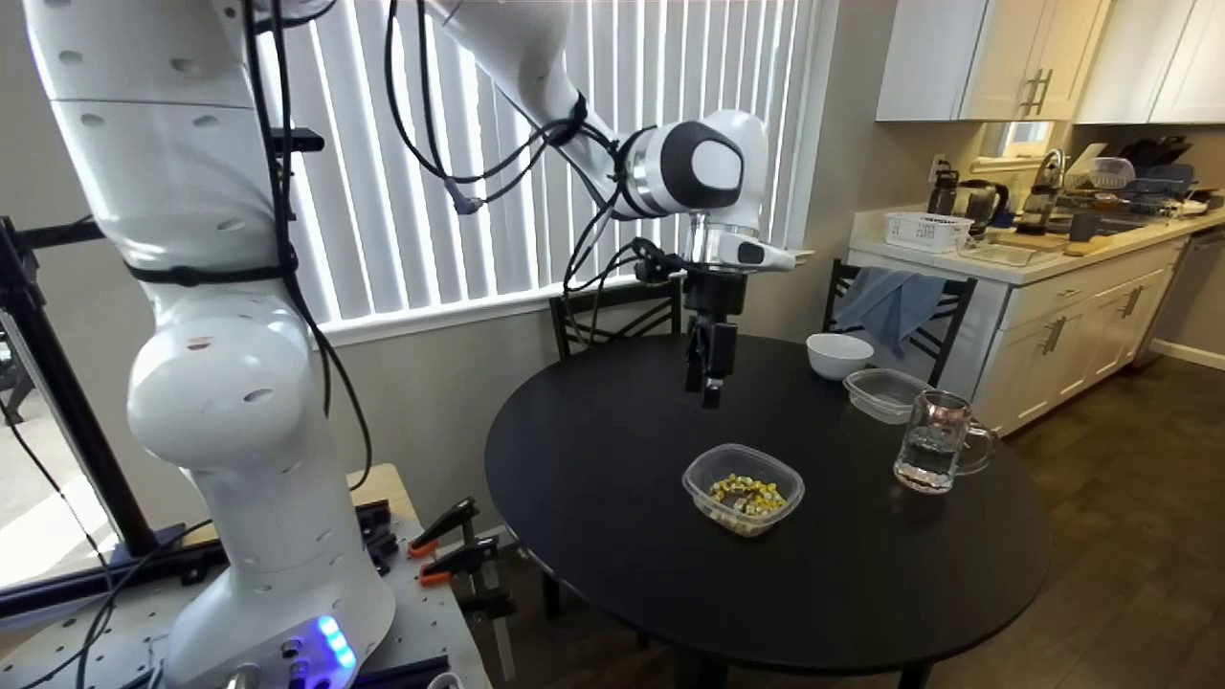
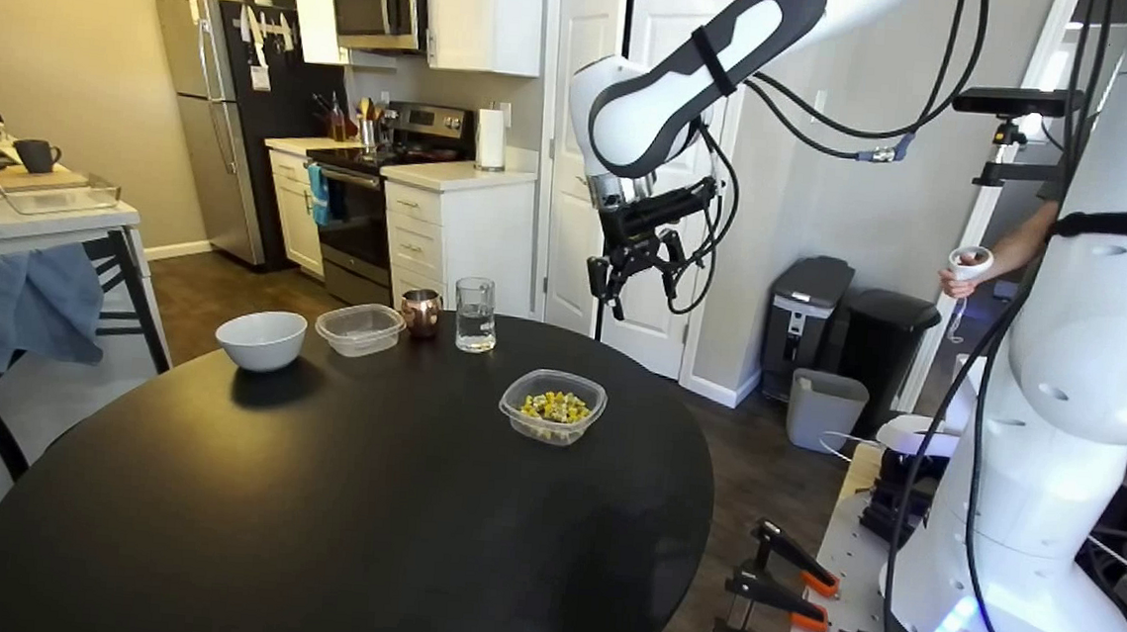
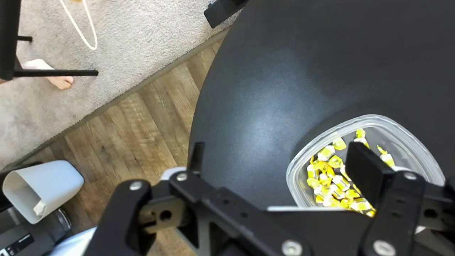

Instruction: Pour the contents from the transparent bowl onto the table

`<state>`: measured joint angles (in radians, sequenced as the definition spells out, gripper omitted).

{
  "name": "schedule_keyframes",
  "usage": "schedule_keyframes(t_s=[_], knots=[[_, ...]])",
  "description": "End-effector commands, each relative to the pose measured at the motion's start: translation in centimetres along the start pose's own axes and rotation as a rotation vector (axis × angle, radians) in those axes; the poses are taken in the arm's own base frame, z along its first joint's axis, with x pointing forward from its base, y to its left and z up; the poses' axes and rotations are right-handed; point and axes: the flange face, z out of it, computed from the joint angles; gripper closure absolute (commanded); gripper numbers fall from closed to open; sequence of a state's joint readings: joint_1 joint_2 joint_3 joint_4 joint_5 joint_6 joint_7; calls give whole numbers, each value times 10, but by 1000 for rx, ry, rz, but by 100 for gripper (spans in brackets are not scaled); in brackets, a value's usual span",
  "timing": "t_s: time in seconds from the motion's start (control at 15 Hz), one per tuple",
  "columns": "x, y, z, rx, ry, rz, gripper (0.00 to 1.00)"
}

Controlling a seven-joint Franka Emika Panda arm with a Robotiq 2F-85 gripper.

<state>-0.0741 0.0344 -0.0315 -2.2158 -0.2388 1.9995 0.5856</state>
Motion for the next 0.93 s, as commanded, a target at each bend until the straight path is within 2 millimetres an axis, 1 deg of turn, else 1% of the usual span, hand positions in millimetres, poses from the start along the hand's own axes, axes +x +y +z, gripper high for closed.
schedule_keyframes(t_s=[0.0, 0.2, 0.27, 0.4, 0.6, 0.67, 0.73, 0.87], knots=[[10, -27, 28, 31, -47, -17, 0], [8, -50, 52, 63, -106, -101, 0], [4, -58, 61, 61, -120, -153, 0], [-3, -70, 72, 49, -129, -275, 0], [-13, -84, 74, -5, -105, -431, 0], [-15, -85, 71, -48, -93, -444, 0], [-12, -83, 74, -13, -120, -376, 0], [-15, -88, 73, -39, -103, -406, 0]])
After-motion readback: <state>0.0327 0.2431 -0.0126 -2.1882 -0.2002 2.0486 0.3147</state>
